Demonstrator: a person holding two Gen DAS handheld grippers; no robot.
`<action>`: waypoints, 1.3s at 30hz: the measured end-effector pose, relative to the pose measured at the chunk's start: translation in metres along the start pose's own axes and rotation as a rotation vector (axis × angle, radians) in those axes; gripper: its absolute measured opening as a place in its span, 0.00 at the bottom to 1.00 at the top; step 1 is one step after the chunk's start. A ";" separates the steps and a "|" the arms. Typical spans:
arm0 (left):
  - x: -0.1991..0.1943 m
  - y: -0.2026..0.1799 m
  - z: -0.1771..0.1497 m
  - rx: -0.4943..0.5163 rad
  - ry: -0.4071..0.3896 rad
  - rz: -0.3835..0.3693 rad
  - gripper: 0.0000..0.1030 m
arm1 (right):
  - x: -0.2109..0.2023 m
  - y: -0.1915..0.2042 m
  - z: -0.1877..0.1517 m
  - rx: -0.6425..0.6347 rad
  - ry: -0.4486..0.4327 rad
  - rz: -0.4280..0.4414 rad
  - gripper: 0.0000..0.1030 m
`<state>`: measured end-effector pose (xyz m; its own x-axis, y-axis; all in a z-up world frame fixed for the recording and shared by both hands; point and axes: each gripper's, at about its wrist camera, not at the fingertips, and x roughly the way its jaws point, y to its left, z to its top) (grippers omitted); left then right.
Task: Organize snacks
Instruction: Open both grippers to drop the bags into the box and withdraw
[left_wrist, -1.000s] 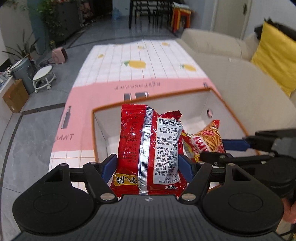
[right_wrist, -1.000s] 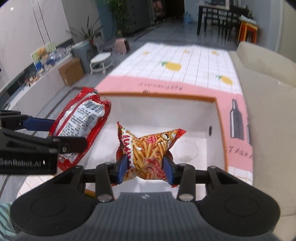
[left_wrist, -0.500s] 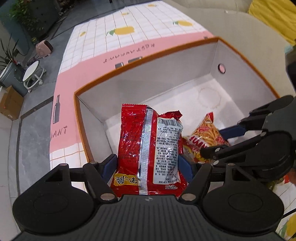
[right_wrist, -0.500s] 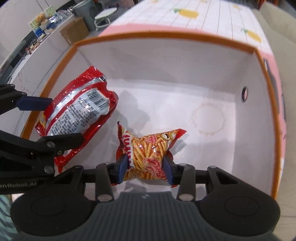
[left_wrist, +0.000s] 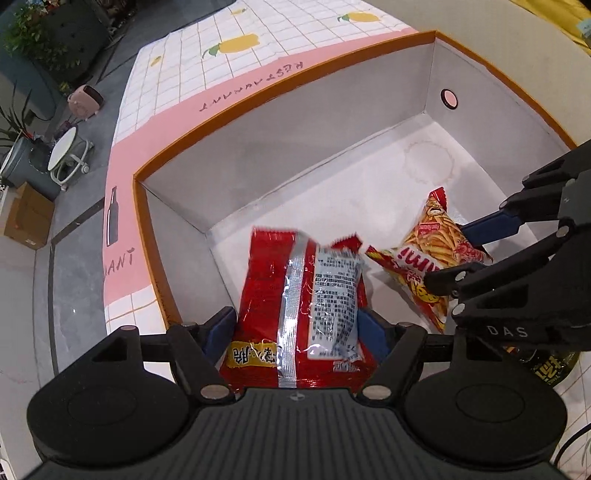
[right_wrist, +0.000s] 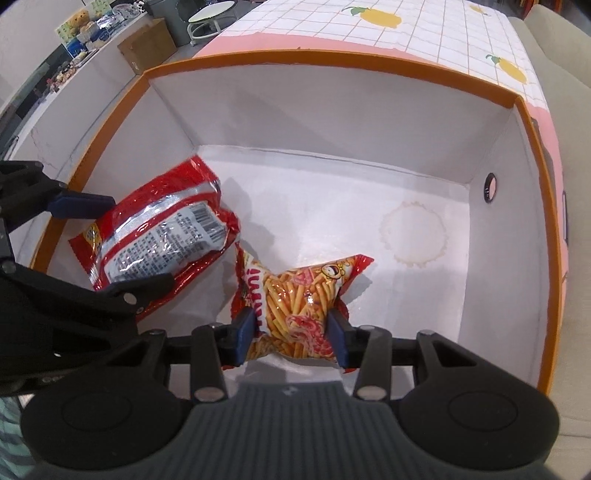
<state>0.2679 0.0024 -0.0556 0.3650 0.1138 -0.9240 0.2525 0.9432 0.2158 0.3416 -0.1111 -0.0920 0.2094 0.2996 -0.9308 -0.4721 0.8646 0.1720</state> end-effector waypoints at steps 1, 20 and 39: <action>-0.001 0.001 -0.001 -0.002 -0.005 -0.001 0.84 | 0.000 0.000 -0.001 -0.003 0.000 -0.003 0.41; -0.079 0.009 -0.025 -0.062 -0.174 0.009 0.86 | -0.060 0.019 -0.012 -0.023 -0.109 -0.040 0.68; -0.168 -0.013 -0.111 -0.272 -0.519 -0.018 0.86 | -0.160 0.056 -0.117 0.070 -0.422 -0.119 0.68</action>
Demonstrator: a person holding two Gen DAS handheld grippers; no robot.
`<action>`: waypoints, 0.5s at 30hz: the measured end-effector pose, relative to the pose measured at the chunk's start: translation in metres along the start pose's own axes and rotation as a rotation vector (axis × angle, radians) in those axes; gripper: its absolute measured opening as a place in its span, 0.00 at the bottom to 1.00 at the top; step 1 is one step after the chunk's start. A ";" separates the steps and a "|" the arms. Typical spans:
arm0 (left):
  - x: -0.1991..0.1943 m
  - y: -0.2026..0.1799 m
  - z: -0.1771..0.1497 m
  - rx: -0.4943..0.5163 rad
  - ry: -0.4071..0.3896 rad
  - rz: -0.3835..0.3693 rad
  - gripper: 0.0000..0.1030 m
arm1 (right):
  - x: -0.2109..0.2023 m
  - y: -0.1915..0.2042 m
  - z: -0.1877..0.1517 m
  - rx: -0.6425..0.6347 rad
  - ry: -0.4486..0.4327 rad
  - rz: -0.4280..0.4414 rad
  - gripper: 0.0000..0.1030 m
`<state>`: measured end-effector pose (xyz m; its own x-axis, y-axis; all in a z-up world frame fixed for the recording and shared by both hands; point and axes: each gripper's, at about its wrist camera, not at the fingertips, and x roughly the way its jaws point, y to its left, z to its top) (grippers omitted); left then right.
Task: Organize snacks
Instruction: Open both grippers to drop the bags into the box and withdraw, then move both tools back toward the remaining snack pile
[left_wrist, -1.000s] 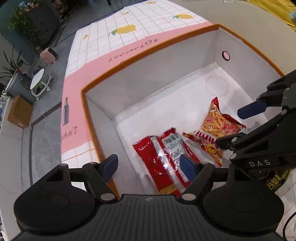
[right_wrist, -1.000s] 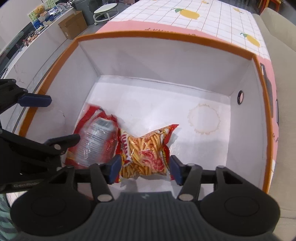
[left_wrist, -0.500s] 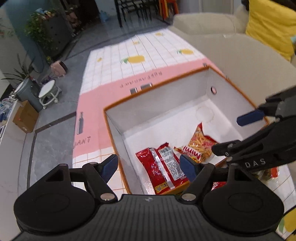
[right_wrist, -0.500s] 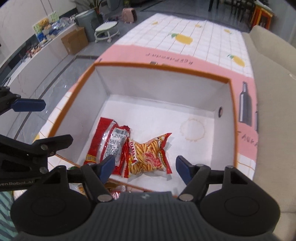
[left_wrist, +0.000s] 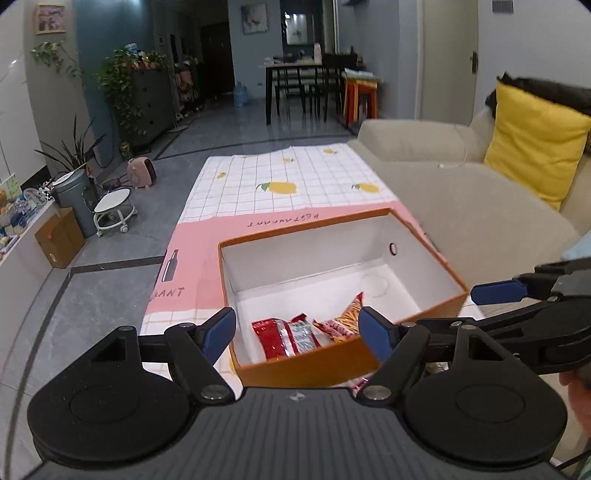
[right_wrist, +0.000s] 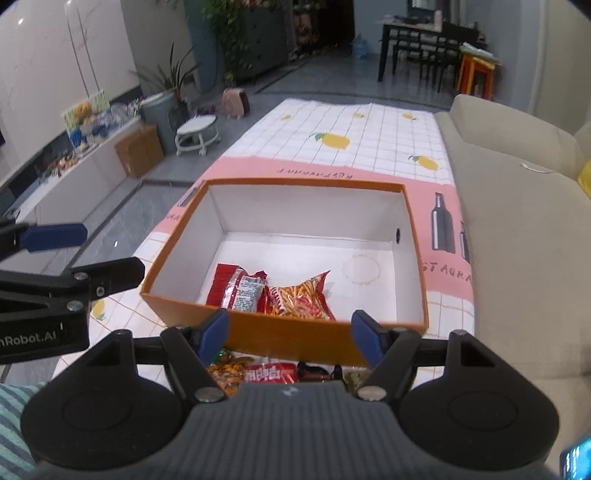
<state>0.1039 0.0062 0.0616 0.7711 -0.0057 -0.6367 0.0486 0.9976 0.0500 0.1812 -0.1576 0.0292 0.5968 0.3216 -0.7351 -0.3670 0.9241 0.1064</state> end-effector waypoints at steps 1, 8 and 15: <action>-0.004 0.000 -0.005 -0.007 -0.011 -0.003 0.86 | -0.005 0.001 -0.006 0.005 -0.013 -0.005 0.68; -0.020 0.007 -0.044 -0.080 -0.030 -0.018 0.85 | -0.034 0.009 -0.054 0.055 -0.124 -0.030 0.67; -0.020 0.006 -0.077 -0.100 0.028 -0.025 0.83 | -0.040 0.011 -0.104 0.097 -0.157 -0.071 0.65</action>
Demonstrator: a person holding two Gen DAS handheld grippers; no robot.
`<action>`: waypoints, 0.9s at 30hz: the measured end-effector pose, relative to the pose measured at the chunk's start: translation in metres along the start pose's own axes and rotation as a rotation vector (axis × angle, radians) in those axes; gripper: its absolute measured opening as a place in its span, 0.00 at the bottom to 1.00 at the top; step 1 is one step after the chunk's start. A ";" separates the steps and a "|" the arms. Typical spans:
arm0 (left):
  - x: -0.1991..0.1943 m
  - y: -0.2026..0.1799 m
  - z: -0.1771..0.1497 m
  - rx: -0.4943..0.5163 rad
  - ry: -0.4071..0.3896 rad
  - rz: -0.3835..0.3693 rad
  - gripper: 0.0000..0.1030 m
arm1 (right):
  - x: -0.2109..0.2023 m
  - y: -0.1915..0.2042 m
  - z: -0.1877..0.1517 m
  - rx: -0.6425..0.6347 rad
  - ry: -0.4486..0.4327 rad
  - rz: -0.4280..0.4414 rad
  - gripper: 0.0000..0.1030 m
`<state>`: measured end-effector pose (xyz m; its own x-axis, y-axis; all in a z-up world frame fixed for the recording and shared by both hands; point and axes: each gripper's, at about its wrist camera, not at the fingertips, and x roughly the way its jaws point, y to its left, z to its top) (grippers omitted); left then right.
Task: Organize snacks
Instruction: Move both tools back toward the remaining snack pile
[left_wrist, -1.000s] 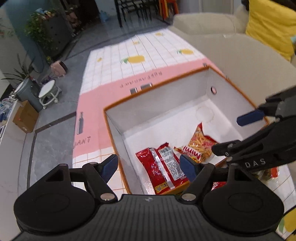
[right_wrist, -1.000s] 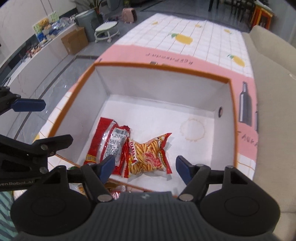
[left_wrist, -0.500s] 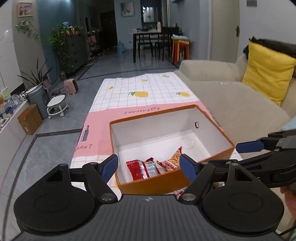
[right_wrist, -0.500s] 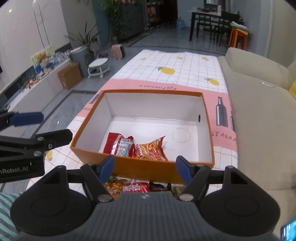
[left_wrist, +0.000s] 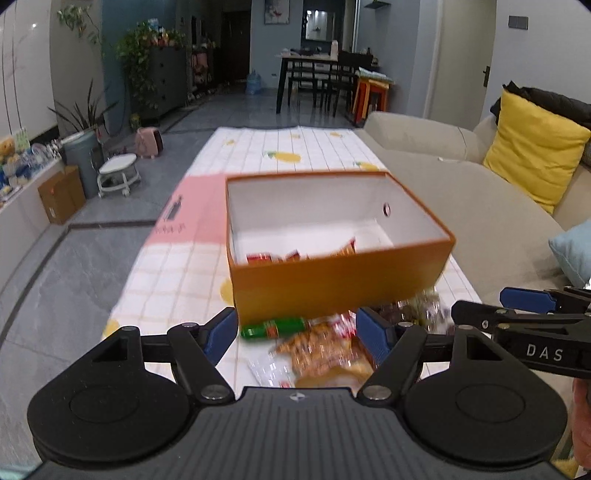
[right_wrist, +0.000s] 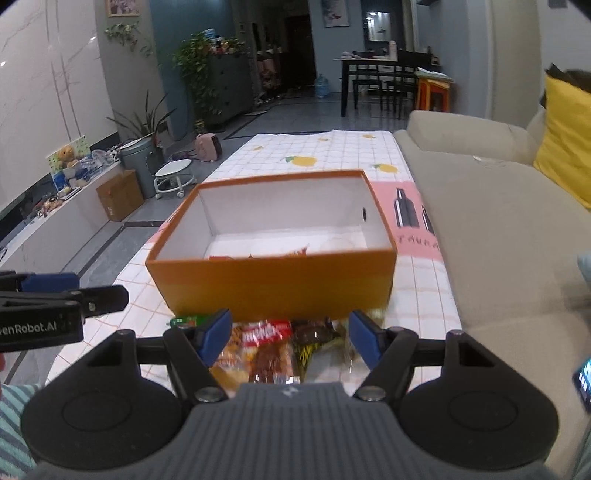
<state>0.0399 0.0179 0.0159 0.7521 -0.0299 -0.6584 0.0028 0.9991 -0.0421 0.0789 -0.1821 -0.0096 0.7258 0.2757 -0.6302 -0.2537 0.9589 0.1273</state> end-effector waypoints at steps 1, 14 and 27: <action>0.002 -0.001 -0.004 0.007 0.008 -0.002 0.83 | 0.000 0.000 -0.006 0.006 -0.002 -0.003 0.65; 0.043 0.001 -0.033 -0.102 0.098 -0.044 0.78 | 0.027 0.017 -0.044 -0.039 0.018 -0.028 0.56; 0.091 0.009 -0.044 -0.194 0.221 -0.057 0.73 | 0.073 0.014 -0.048 -0.035 0.133 -0.007 0.44</action>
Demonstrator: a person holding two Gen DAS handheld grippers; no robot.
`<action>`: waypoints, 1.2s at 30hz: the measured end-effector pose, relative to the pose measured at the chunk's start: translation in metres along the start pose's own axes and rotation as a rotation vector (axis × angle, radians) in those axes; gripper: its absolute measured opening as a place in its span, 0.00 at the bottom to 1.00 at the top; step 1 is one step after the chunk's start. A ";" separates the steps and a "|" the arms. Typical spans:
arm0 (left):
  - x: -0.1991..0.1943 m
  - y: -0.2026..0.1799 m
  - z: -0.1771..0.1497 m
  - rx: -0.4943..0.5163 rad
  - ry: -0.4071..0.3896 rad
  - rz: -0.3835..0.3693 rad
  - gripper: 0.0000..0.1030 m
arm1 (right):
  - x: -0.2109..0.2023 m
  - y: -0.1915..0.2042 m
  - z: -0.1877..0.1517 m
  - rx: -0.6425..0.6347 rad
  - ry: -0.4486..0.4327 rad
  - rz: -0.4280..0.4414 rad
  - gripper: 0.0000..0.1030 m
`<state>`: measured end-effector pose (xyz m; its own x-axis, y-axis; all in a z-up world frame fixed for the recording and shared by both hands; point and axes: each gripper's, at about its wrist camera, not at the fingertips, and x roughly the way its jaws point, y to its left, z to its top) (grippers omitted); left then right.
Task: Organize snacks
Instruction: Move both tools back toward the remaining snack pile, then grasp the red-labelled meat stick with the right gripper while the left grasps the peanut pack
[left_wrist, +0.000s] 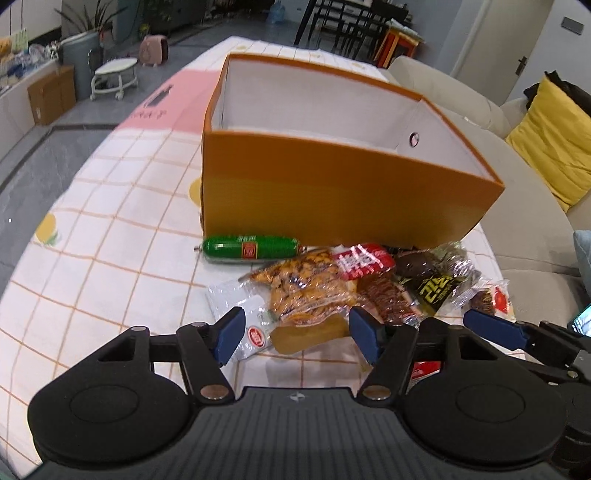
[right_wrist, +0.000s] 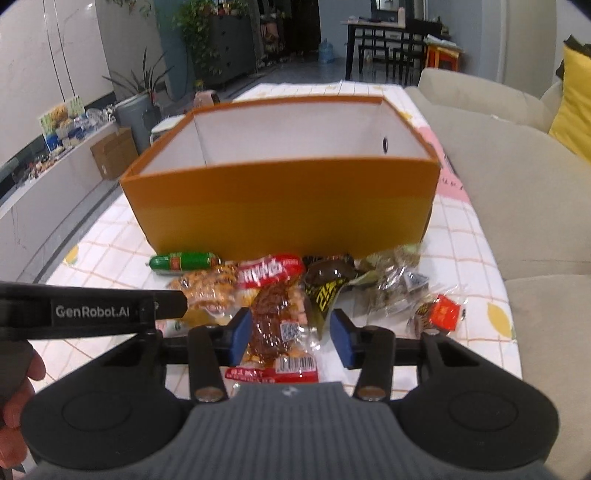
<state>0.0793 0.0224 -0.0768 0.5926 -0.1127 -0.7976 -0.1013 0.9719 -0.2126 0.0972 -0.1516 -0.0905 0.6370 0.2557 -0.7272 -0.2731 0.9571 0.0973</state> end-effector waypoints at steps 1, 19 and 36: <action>0.002 0.001 0.000 -0.007 0.007 -0.004 0.73 | 0.004 -0.001 -0.001 0.002 0.011 0.004 0.44; 0.031 0.007 0.003 -0.066 0.062 -0.054 0.82 | 0.045 -0.008 -0.009 0.043 0.085 0.081 0.50; 0.047 -0.005 0.010 -0.059 0.044 -0.013 0.94 | 0.054 -0.005 -0.011 0.037 0.069 0.094 0.45</action>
<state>0.1157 0.0146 -0.1080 0.5583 -0.1352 -0.8186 -0.1419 0.9565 -0.2548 0.1250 -0.1443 -0.1378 0.5581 0.3357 -0.7589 -0.3014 0.9341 0.1915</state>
